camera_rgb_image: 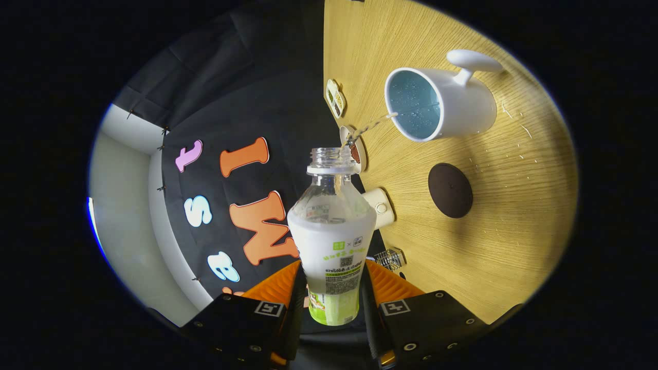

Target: Take the bottle from table, then pour the juice into the cup, finally place the bottle on the coaster

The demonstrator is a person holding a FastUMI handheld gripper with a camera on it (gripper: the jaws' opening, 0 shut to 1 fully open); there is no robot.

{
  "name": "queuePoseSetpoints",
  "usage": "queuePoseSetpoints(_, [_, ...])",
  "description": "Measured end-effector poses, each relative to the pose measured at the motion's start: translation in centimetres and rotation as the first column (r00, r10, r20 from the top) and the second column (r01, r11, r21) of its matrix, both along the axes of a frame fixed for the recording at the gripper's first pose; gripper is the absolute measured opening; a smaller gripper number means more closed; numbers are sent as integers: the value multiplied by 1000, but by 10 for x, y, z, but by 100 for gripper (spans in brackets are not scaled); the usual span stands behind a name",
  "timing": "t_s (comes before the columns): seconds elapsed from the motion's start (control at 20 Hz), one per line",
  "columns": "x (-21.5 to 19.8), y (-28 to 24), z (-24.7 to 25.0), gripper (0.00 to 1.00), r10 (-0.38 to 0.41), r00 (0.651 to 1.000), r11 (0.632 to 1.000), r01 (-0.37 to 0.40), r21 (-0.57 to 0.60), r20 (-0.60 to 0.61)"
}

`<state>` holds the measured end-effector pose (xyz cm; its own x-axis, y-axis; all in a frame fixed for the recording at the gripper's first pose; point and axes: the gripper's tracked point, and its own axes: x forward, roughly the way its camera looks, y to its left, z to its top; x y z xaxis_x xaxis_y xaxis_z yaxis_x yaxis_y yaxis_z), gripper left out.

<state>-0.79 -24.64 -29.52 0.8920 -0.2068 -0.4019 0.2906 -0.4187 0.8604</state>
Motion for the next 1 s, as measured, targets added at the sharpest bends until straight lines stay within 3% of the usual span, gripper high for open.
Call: queuePoseSetpoints(1.0, [-10, -23, 8, 53, -80, 996, 992, 76, 104, 30])
